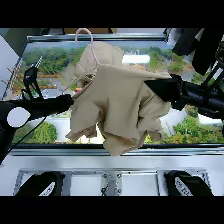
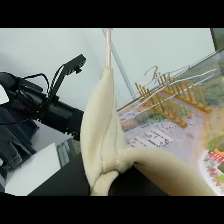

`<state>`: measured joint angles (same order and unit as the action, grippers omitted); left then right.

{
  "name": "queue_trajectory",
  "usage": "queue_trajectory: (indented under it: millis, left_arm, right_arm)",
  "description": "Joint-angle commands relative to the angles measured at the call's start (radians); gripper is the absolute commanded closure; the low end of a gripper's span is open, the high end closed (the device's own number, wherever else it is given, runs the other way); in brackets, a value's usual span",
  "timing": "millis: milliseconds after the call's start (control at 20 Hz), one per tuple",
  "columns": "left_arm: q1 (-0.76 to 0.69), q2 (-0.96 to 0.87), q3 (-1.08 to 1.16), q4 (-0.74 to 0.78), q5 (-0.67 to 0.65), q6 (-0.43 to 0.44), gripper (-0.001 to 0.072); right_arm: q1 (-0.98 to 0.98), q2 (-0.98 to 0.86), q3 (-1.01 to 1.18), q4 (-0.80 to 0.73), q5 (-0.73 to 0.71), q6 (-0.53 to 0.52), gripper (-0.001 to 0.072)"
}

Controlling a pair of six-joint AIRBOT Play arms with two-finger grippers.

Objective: Fold the clothes and pants, and hang the long-sleeved shirts on hangers.

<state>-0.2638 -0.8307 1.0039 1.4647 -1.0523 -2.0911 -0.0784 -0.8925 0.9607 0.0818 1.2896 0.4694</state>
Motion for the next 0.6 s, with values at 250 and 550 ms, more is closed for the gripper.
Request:
queue_trajectory:
  millis: [250, 550]
  left_arm:
    - [0.127, 0.0, 0.11, 0.001, -0.08, 0.132, 0.0689]
    - [0.135, -0.003, 0.109, 0.01, -0.103, 0.156, 0.0689]
  right_arm:
    - [0.0, 0.001, 0.001, -0.165, 0.032, 0.003, 0.0698]
    - [-0.005, 0.001, 0.001, -0.163, 0.046, 0.002, 0.0698]
